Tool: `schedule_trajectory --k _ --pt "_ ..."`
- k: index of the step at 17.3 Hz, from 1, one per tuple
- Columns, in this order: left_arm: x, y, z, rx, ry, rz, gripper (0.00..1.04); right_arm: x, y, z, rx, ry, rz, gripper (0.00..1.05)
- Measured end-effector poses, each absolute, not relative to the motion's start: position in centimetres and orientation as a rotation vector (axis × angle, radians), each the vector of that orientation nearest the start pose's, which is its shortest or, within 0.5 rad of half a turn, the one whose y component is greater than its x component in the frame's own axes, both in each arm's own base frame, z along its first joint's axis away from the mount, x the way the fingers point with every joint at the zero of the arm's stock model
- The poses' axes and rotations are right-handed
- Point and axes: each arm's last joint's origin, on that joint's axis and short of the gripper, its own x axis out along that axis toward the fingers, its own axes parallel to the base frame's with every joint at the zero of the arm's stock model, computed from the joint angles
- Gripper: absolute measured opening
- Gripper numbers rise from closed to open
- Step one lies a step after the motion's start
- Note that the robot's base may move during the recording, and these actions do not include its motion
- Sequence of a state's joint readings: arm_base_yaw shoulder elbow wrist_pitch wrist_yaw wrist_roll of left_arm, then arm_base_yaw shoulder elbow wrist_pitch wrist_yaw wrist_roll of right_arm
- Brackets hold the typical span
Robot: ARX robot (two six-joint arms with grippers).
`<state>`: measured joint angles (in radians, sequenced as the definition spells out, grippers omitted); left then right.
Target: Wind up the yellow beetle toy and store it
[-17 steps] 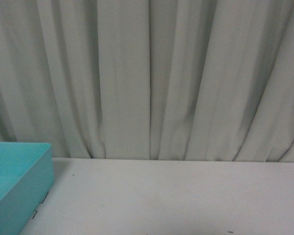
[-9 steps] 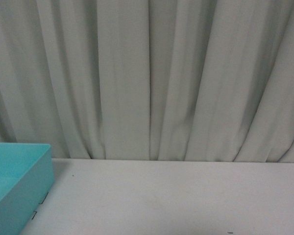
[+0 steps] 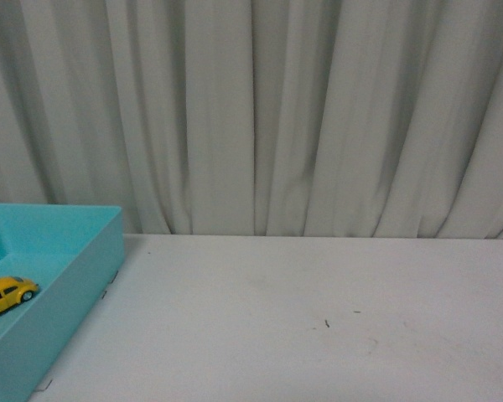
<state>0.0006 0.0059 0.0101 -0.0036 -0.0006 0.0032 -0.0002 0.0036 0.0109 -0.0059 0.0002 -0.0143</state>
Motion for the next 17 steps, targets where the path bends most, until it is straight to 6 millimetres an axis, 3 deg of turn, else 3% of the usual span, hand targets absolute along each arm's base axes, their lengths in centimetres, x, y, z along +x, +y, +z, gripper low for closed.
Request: schedule_trajectory --k 17 --pt "9.75 0.01 16.62 0.003 -0.001 0.001 0.98 9.72 0.0 16.66 -0.014 -0.004 0.0 0.98"
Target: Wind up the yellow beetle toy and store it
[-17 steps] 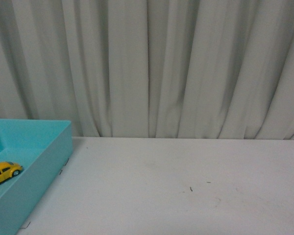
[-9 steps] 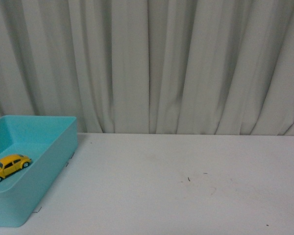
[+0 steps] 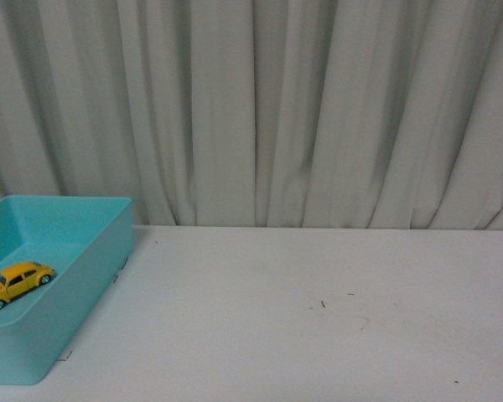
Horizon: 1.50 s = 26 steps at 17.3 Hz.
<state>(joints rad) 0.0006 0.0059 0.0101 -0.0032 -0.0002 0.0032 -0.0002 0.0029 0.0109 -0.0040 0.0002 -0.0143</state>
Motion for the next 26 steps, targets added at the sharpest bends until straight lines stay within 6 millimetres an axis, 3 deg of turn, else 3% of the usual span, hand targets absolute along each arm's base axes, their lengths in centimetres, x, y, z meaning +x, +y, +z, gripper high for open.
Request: schedule_trajectory --k 26 --pt "9.75 0.01 16.62 0.002 -0.001 0.002 0.98 9.72 0.0 16.67 -0.01 -0.005 0.0 0.98"
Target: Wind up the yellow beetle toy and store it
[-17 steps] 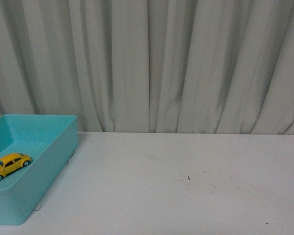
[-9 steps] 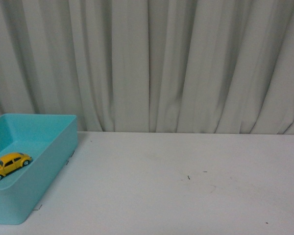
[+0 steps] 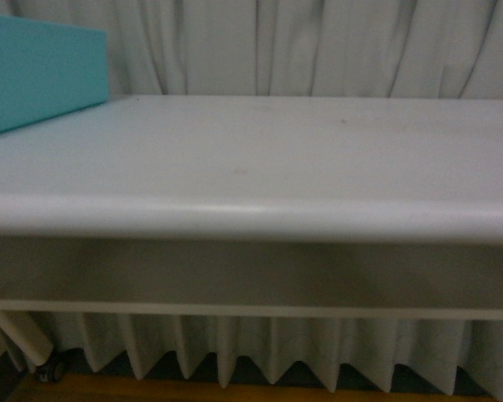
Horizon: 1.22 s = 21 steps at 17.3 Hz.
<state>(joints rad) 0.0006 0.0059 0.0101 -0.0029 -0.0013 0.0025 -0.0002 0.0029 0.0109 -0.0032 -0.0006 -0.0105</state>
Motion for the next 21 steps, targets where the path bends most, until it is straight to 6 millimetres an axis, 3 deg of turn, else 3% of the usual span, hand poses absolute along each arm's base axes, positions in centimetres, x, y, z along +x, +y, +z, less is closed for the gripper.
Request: schedule_trajectory --k 21 --pt "9.75 0.01 16.61 0.003 0.0 0.001 0.98 9.72 0.0 16.65 -0.01 -0.003 0.0 0.98"
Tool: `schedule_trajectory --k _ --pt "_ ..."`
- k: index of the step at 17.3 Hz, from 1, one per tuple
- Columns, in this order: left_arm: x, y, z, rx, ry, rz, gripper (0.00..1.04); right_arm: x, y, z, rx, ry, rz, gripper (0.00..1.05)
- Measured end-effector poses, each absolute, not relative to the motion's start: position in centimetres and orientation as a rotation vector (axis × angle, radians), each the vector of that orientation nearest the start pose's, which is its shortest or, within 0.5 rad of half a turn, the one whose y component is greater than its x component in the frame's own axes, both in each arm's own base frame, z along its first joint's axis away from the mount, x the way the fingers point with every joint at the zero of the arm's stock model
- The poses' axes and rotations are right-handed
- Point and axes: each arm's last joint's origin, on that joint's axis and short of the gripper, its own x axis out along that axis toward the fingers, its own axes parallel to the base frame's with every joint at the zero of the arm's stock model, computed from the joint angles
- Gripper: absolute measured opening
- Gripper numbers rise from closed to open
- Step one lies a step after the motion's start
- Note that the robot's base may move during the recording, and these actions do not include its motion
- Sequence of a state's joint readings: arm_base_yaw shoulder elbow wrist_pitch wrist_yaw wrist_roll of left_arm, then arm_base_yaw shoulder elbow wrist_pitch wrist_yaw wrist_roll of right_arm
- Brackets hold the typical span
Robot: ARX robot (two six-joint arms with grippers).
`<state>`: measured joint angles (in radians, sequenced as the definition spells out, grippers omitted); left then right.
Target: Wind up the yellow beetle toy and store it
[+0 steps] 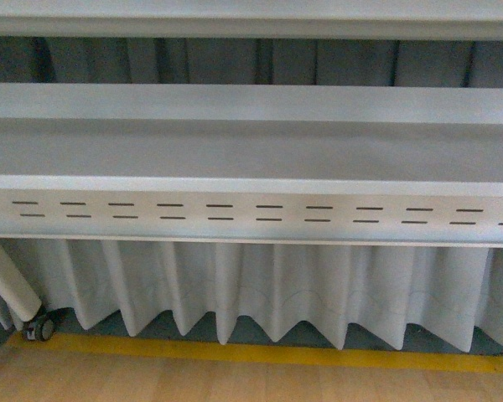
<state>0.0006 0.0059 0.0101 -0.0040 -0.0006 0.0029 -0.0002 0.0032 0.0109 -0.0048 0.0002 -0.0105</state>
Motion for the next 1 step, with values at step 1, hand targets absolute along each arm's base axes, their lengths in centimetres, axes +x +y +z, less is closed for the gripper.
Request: schedule_trajectory --k 1 --pt "9.75 0.01 16.61 0.003 0.0 0.001 0.98 9.72 0.0 16.65 -0.01 -0.003 0.0 0.98"
